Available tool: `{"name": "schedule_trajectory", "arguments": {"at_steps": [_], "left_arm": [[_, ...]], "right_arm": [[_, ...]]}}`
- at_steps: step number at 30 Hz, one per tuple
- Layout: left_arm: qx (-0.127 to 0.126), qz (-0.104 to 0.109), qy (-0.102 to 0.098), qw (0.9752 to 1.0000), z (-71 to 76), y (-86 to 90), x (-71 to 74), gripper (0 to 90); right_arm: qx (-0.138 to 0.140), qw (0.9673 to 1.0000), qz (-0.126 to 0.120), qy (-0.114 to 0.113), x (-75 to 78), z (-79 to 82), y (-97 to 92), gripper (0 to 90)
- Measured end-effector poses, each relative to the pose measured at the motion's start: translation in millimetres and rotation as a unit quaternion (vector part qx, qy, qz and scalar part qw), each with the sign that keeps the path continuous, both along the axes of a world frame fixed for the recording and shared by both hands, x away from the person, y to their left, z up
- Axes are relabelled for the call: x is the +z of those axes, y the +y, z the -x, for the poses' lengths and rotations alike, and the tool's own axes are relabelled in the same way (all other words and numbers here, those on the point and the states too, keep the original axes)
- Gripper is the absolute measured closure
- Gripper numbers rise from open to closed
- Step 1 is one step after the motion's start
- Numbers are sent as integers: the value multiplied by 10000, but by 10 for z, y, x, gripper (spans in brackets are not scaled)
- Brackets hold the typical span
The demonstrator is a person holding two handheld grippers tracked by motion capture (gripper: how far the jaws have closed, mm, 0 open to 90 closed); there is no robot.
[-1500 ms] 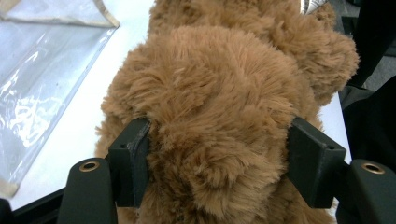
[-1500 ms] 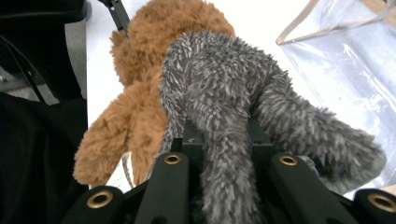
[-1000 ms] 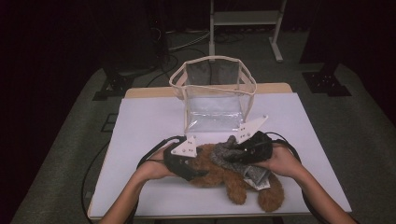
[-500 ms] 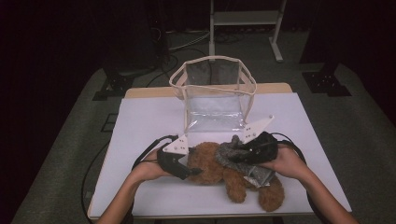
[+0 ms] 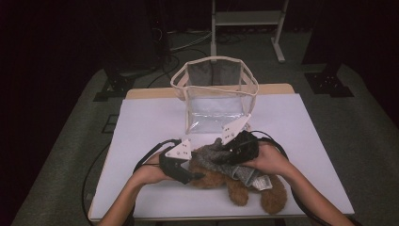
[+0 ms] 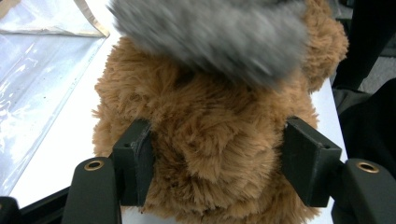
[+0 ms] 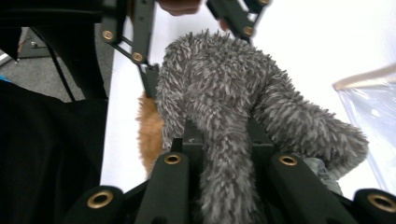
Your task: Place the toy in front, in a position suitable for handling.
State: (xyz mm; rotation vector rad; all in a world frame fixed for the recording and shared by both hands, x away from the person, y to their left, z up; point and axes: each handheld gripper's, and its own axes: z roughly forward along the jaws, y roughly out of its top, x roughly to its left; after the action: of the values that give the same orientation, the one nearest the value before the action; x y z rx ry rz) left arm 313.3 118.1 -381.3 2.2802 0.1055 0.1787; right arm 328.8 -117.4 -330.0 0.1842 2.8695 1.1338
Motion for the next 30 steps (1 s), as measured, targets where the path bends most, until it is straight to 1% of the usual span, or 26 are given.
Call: {"name": "schedule_trajectory", "arguments": {"at_steps": [2, 3, 4, 7, 8, 11, 12, 13, 14, 15, 16, 17, 18, 20, 21, 22, 23, 25, 27, 28, 30], "left_arm": [[-43, -37, -46, 10000, 19, 2, 4, 338], [-52, -59, -60, 10000, 29, 5, 7, 338], [-58, -61, -59, 9999, 38, 8, 9, 338], [-45, -63, -71, 9999, 38, 29, 30, 332], [-7, -37, -75, 10000, 28, 38, 51, 323], [73, 209, -37, 9997, -16, 52, 121, 269], [96, 311, -10, 9995, -31, 45, 143, 251], [111, 360, 49, 9993, -44, 26, 160, 231], [103, 343, 66, 9993, -53, -1, 168, 220], [63, 296, 93, 9995, -57, -30, 166, 221], [-17, 252, 157, 9996, -58, -60, 152, 238], [-87, 190, 170, 9996, -52, -85, 134, 276], [-112, 158, 151, 9997, -42, -101, 119, 309], [-145, 160, 165, 9996, -22, -102, 105, 321], [-188, 137, 148, 9996, -8, -97, 97, 340], [-243, 80, 113, 9996, 7, -89, 92, 340], [-286, 44, 91, 9995, 28, -84, 89, 345], [-363, -11, 33, 9993, 73, -78, 88, 350], [-398, -65, -9, 9992, 100, -68, 95, 349], [-392, -46, 0, 9992, 105, -66, 93, 347], [-408, -40, -12, 9992, 91, -57, 105, 333]], "right_arm": [[-166, 9998, 52, -65, 12, -40, -73, 749], [-291, 9996, 36, -58, 16, -87, -164, 749], [-291, 9996, 36, -58, 16, -87, -164, 749], [-452, 9990, 25, -21, 19, -96, -265, 750], [-422, 9991, 30, -37, 13, -90, -288, 750], [-353, 9993, 68, -36, -31, -17, -299, 750], [-329, 9994, 50, -21, -44, 14, -297, 751], [-304, 9995, 20, 24, -51, 48, -291, 751], [-238, 9997, 4, 51, -54, 79, -282, 751], [-160, 9999, 21, 27, -50, 107, -270, 750], [-110, 9999, 45, 7, -40, 134, -254, 750], [-73, 9999, 65, -30, -26, 148, -243, 750], [-90, 9999, 110, -40, 12, 150, -242, 750], [-115, 9999, 98, -57, 33, 135, -253, 750], [-195, 9998, 31, -73, 83, 83, -288, 750], [-195, 9998, 31, -73, 83, 83, -288, 750], [-224, 9997, 28, -131, 112, 48, -311, 750], [-370, 9992, 9, -163, 158, -20, -358, 750], [-455, 9989, -29, -59, 165, -84, -401, 750], [-474, 9989, -18, 25, 143, -101, -408, 750], [-395, 9991, 70, 97, 84, -86, -391, 750]]}}
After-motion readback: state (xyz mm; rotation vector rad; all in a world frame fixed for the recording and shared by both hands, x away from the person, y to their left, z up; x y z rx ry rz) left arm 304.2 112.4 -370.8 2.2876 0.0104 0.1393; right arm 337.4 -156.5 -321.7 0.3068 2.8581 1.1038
